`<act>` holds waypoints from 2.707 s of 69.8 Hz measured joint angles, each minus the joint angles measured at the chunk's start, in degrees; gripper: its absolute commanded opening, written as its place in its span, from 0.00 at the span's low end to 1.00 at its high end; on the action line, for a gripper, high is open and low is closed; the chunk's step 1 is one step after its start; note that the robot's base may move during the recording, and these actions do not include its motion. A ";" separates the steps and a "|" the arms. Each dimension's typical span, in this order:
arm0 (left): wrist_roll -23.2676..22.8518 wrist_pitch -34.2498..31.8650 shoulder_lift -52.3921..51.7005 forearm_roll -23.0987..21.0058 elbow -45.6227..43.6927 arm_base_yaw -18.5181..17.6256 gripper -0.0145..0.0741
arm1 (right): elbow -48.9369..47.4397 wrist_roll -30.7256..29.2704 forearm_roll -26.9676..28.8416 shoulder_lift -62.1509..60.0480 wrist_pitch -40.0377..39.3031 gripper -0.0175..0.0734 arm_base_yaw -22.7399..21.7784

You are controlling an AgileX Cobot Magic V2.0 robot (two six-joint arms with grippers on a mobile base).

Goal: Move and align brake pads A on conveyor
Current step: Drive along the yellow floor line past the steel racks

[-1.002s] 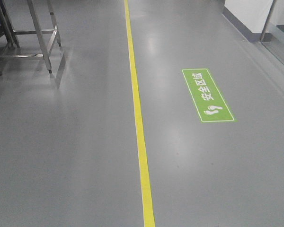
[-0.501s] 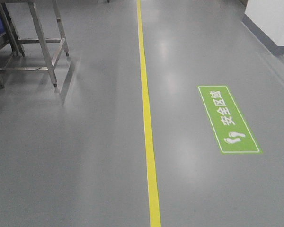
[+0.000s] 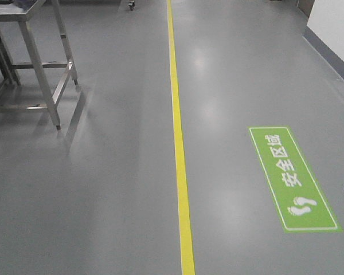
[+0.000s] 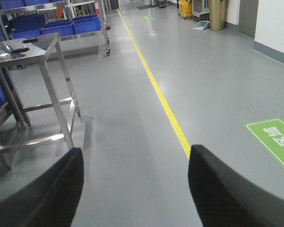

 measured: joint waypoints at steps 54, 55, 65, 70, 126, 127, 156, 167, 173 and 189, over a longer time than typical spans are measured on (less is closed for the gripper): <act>0.00 0.00 0.00 0.00 0.00 0.00 0.69 | 0.00 0.00 0.00 0.00 0.00 0.74 0.00; 0.00 0.00 0.00 0.00 0.00 0.00 0.69 | 0.00 0.00 0.00 0.00 0.00 0.74 0.00; 0.00 0.00 0.00 0.00 0.00 0.00 0.69 | 0.00 0.00 0.00 0.00 0.00 0.74 0.00; 0.00 0.00 0.00 0.00 0.00 0.00 0.69 | 0.00 0.00 0.00 0.00 0.00 0.74 0.00; 0.00 0.00 0.00 0.00 0.00 0.00 0.69 | 0.00 0.00 0.00 0.00 0.00 0.74 0.00; 0.00 0.00 0.00 0.00 0.00 0.00 0.69 | 0.00 0.00 0.00 0.00 -0.05 0.74 0.00; 0.00 0.05 0.00 0.00 0.00 0.00 0.69 | 0.00 0.00 0.00 0.00 -0.05 0.74 0.00; 0.00 0.00 0.00 0.00 0.00 0.00 0.69 | 0.00 0.00 0.00 0.00 0.00 0.74 0.00; 0.00 0.00 0.00 0.00 0.00 0.00 0.69 | 0.00 0.00 0.00 0.00 0.00 0.74 0.00; 0.00 0.00 0.00 0.00 0.00 0.00 0.69 | 0.00 0.00 0.00 0.00 0.00 0.74 0.00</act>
